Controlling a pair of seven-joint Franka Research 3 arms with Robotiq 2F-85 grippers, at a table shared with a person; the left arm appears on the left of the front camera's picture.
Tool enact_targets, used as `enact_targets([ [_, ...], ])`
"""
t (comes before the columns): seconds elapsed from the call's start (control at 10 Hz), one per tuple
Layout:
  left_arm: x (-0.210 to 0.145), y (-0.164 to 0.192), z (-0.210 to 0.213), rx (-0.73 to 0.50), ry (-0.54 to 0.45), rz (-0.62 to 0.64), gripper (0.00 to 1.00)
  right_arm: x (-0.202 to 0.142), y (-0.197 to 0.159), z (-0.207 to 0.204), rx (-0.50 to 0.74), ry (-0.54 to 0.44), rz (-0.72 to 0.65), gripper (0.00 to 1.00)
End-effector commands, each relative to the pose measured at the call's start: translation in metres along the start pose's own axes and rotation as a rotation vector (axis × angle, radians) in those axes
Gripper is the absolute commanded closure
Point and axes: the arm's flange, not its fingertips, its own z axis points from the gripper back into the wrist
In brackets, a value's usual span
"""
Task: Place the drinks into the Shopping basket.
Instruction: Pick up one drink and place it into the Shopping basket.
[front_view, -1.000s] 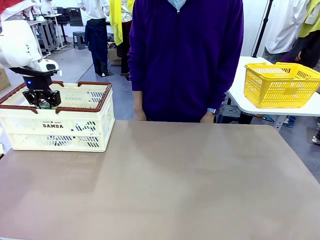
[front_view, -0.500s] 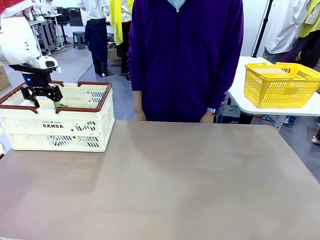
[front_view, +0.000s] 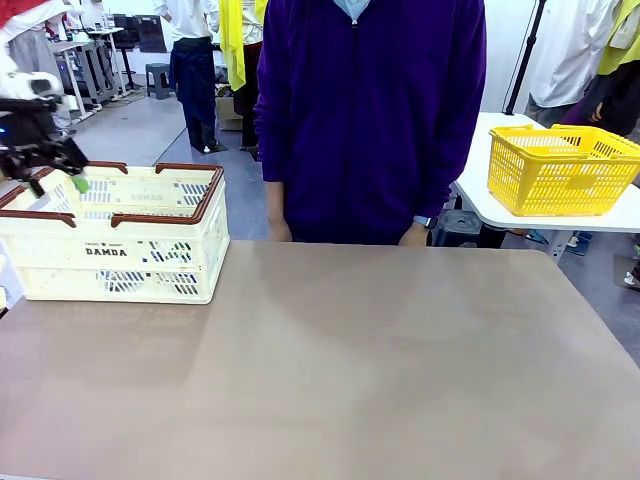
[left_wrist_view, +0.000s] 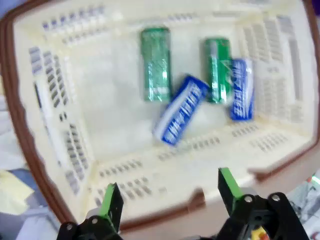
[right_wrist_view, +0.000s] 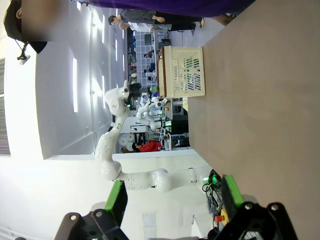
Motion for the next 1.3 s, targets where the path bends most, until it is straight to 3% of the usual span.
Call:
enact_targets([
  [0.0, -0.061, 0.018, 0.024, -0.209, 0.060, -0.057, 0.00, 0.000, 0.005, 0.002, -0.006, 0.010, -0.018, 0.00],
  [0.1, -0.087, 0.033, 0.039, -0.373, 0.049, -0.003, 0.00, 0.000, 0.005, 0.002, -0.006, 0.010, -0.018, 0.00],
  [0.2, -0.097, 0.042, 0.051, -0.711, -0.104, 0.167, 0.00, 0.000, 0.005, 0.002, -0.006, 0.010, -0.018, 0.00],
  [0.3, -0.109, 0.052, 0.059, -0.892, -0.124, 0.146, 0.00, 0.000, 0.005, 0.002, -0.006, 0.010, -0.018, 0.00],
  [0.4, -0.118, 0.064, 0.062, -1.020, -0.174, 0.137, 0.00, 0.000, 0.005, 0.002, -0.006, 0.010, -0.018, 0.00],
  [0.6, -0.133, 0.087, 0.054, -1.202, -0.134, 0.241, 0.00, 0.000, 0.005, 0.002, -0.006, 0.010, -0.018, 0.00],
  [0.7, -0.134, 0.066, 0.069, -0.883, -0.116, 0.138, 0.00, 0.000, 0.005, 0.002, -0.006, 0.010, -0.018, 0.00],
  [1.2, -0.134, 0.066, 0.069, -0.883, -0.116, 0.138, 0.00, 0.000, 0.005, 0.002, -0.006, 0.010, -0.018, 0.00],
])
